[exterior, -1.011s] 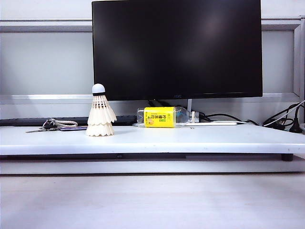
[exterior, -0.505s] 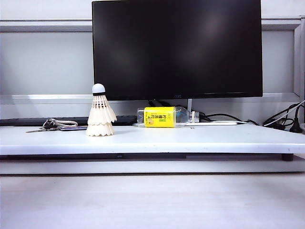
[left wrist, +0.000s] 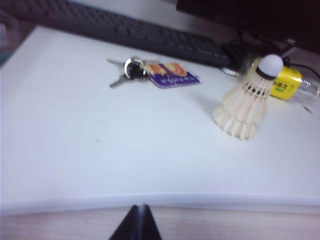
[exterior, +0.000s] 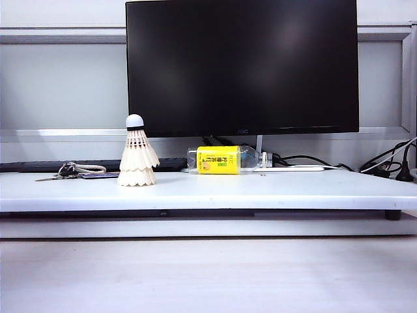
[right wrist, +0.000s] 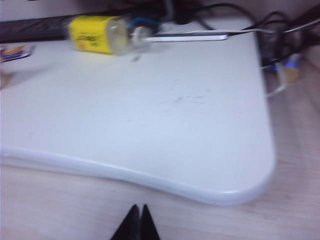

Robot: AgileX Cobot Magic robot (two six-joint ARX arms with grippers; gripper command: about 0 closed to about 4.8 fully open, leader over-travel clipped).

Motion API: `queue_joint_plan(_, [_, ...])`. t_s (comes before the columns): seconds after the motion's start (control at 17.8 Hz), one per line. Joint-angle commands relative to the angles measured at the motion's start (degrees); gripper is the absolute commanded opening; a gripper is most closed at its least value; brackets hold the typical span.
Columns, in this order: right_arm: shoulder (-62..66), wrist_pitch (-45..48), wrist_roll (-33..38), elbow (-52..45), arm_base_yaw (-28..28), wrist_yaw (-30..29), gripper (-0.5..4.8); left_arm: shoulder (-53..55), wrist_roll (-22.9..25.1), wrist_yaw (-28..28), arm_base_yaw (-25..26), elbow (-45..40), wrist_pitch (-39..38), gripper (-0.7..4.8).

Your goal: Stack the badminton balls on the table vertically.

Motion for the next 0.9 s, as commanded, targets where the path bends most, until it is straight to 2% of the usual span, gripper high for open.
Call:
queue_joint_plan(0.06, [-0.09, -0.09, -0.09, -0.02, 0.0, 1.7, -0.06, -0.2, 1.25, -1.68, 0.0, -0.98, 0.87, 0.17])
queue_joint_plan(0.22, [-0.09, -0.04, -0.11, -0.02, 0.0, 1.64, -0.06, -0.2, 3.39, -3.26, 0.0, -0.98, 0.87, 0.17])
queue_joint_plan(0.34, [-0.09, -0.04, -0.79, -0.02, 0.0, 1.64, -0.05, -0.2, 3.69, -6.25, 0.0, -0.98, 0.83, 0.17])
queue_joint_plan(0.62, [-0.09, -0.26, -11.61, -0.02, 0.04, 1.14, -0.05, -0.2, 5.29, -11.72, 0.0, -0.98, -0.31, 0.17])
queue_joint_plan(0.9, [-0.09, -0.83, -16.87, -0.02, 0.07, -7.45, -0.05, -0.2, 6.1, -11.69, 0.0, -0.98, -0.33, 0.2])
